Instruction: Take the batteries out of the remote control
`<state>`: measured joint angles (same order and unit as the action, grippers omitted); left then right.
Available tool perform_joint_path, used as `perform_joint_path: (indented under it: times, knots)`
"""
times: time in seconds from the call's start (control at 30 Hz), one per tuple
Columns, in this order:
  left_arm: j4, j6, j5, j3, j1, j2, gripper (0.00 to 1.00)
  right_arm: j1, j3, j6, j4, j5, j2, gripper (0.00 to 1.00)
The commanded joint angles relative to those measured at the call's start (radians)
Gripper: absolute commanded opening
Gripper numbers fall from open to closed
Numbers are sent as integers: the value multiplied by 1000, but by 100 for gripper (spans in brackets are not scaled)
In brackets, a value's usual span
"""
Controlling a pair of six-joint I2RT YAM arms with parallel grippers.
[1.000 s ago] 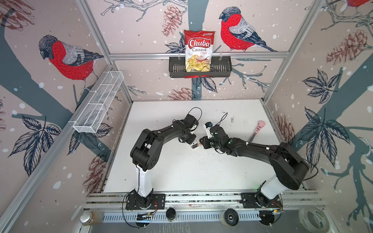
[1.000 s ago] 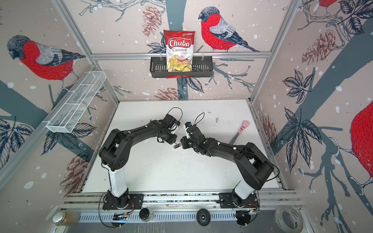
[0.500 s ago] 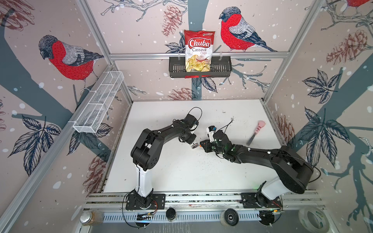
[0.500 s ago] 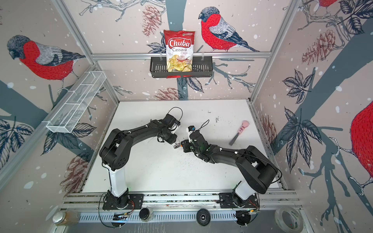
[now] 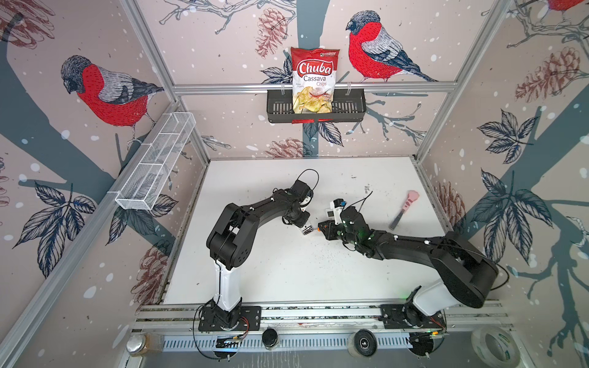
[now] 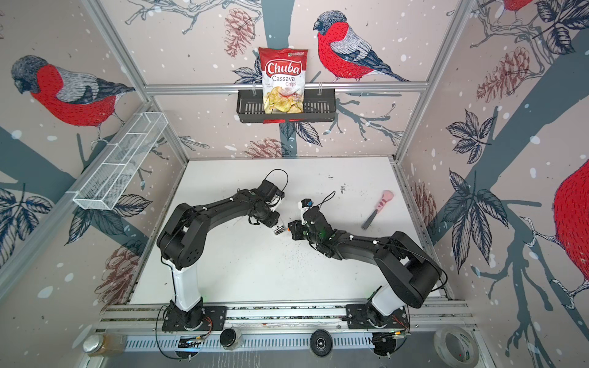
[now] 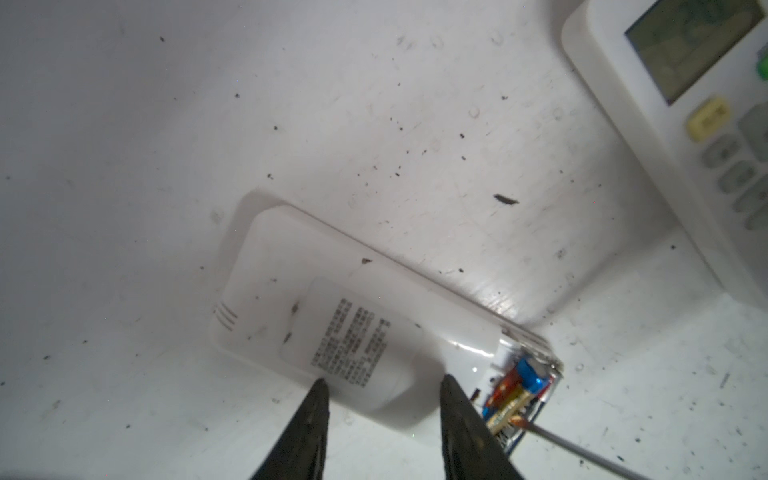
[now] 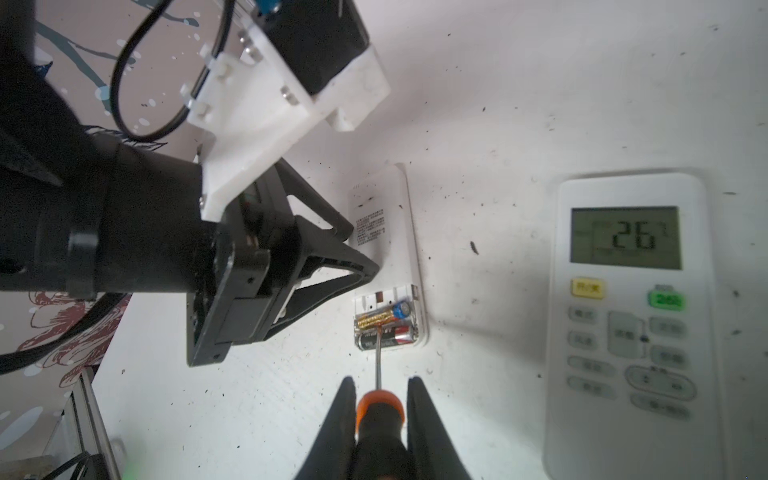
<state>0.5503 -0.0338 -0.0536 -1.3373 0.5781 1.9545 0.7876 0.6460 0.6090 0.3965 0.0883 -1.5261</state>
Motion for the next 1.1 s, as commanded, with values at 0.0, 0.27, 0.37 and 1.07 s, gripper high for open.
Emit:
perform_joint_path:
  times: [0.0, 0.27, 0.37, 1.07]
  knots:
    - [62, -9, 11, 10, 0, 24, 43, -16, -3, 24, 81, 16, 8, 0]
    - [63, -11, 12, 8, 0, 26, 43, -46, 29, 21, 85, 50, -34, 0]
    - [63, -11, 12, 9, -1, 24, 43, -53, 47, 15, 67, 56, -30, 0]
    - [67, -9, 3, -4, -9, 40, 43, -47, -34, -23, -84, 93, 130, 0]
